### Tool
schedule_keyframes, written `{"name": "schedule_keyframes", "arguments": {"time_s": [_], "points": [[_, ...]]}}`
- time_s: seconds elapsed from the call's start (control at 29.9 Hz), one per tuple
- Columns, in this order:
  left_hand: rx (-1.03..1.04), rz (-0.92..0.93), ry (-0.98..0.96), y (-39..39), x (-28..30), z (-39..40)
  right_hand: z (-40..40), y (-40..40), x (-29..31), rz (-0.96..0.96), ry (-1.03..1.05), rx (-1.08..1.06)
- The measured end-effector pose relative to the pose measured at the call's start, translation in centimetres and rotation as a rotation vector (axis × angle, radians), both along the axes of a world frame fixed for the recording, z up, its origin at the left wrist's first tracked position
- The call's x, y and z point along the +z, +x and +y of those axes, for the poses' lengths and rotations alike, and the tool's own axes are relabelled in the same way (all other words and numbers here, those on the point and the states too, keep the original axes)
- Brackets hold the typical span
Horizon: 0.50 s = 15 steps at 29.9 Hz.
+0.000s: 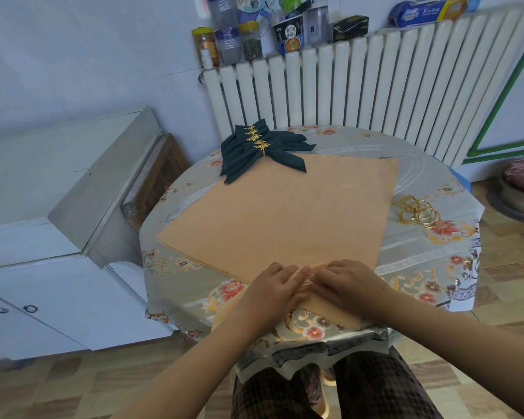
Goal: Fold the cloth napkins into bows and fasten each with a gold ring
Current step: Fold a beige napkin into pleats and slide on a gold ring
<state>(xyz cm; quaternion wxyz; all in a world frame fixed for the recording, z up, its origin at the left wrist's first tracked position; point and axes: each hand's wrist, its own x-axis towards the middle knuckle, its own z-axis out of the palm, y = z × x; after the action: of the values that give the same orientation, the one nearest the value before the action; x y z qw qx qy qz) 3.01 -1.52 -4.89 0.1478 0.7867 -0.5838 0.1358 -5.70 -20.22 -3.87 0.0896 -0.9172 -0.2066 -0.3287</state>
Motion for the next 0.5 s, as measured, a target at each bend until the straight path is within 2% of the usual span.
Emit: {"name": "schedule_keyframes", "arguments": {"time_s": [0.13,0.3,0.5], "points": [[0.029,0.094,-0.04,0.3,-0.3,-0.4,0.0,0.1,-0.4,-0.001,0.041,-0.023],[0.112,0.41,-0.15,0.3,0.4,-0.8,0.0,-0.3,-1.1,0.061,0.129,-0.063],[0.098,0.396,-0.172,0.1,1.0,-1.5,0.0,-1.8,0.0,0.187,0.324,-0.165]]}}
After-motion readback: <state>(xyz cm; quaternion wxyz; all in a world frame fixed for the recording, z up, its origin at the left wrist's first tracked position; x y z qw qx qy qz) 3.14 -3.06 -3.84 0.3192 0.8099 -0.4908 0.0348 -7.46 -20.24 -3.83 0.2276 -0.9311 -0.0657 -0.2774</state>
